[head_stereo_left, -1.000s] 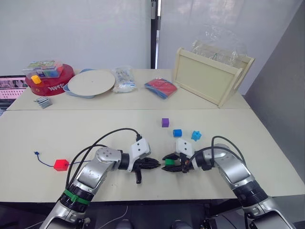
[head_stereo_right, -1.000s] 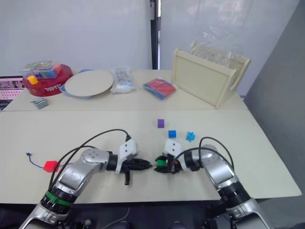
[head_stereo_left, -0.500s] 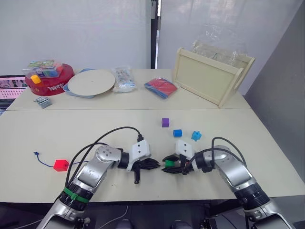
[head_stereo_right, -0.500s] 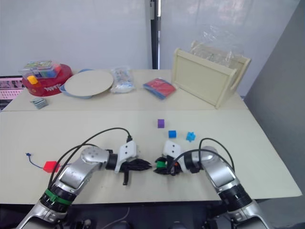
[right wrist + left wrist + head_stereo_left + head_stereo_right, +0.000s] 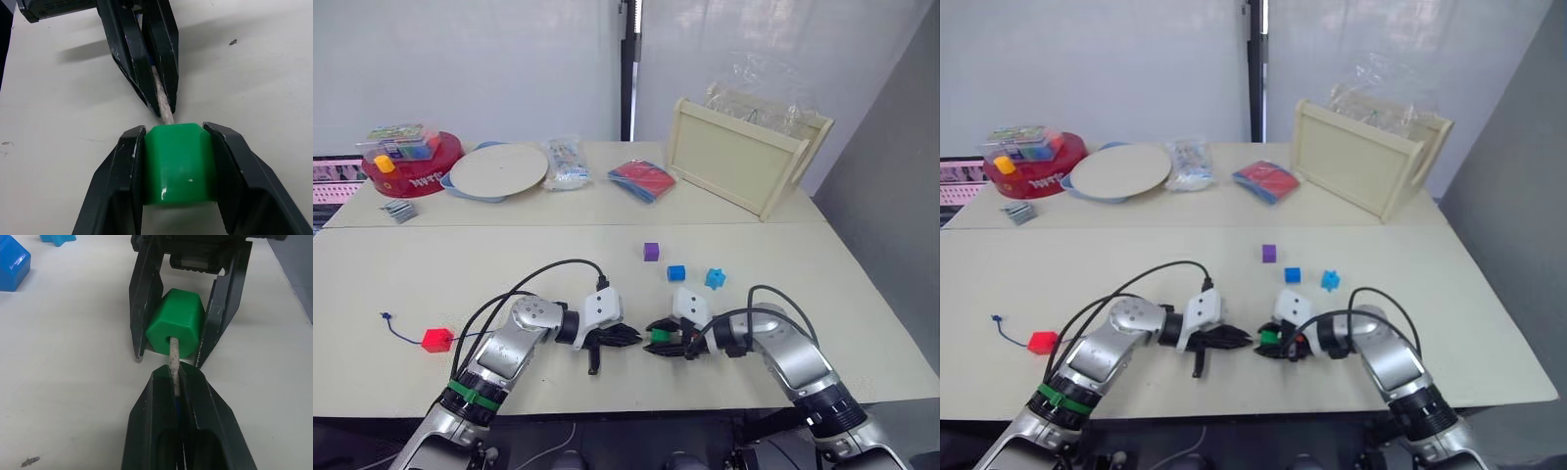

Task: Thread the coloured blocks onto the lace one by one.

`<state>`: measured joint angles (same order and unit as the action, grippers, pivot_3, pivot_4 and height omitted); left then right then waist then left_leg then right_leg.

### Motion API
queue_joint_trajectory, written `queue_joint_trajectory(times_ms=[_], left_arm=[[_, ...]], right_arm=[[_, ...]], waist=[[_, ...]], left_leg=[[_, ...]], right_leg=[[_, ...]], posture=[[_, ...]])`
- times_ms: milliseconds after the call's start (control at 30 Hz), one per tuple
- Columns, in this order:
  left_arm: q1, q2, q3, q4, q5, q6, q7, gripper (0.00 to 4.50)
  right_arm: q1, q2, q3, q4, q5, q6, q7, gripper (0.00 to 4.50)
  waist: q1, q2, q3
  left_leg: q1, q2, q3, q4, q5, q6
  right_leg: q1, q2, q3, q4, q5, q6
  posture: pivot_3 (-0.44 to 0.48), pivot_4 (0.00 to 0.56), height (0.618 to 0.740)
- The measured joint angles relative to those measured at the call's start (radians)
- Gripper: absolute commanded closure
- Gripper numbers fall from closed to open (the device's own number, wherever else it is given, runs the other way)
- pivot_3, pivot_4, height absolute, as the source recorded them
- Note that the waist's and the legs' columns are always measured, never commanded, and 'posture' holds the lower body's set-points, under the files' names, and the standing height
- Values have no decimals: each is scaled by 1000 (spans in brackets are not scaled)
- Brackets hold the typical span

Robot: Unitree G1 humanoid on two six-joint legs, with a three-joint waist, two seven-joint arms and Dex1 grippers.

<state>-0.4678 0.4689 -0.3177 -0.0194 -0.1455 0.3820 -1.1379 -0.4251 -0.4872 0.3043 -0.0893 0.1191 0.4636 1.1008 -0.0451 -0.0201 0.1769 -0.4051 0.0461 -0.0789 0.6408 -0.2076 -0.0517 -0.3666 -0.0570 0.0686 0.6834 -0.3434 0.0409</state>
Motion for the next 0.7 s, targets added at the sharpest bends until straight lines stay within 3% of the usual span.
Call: queue_joint_trajectory(times_ms=[233,467,700], left_arm=[[7,-11,7,-27,-1,64,22,4500],[6,-19,26,-64,-13,73,49,2272],[18,48,30,-132,-57,81,15,2272]], right_arm=[[1,0,0,-11,0,24,-9,3123],[4,8,2,-13,1,26,-18,3123],[5,11,4,-6,0,25,-37,3123]], waist=[[1,0,0],[-2,0,0],[-12,-1,-1]], left_leg=[[0,0,0,0,0,0],[1,0,0,0,0,0],[2,2,0,-2,0,0]], right_leg=[[0,0,0,0,0,0],[0,0,0,0,0,0],[0,2,1,0,0,0]], posture=[[0,150,740],[0,150,740],[0,150,740]])
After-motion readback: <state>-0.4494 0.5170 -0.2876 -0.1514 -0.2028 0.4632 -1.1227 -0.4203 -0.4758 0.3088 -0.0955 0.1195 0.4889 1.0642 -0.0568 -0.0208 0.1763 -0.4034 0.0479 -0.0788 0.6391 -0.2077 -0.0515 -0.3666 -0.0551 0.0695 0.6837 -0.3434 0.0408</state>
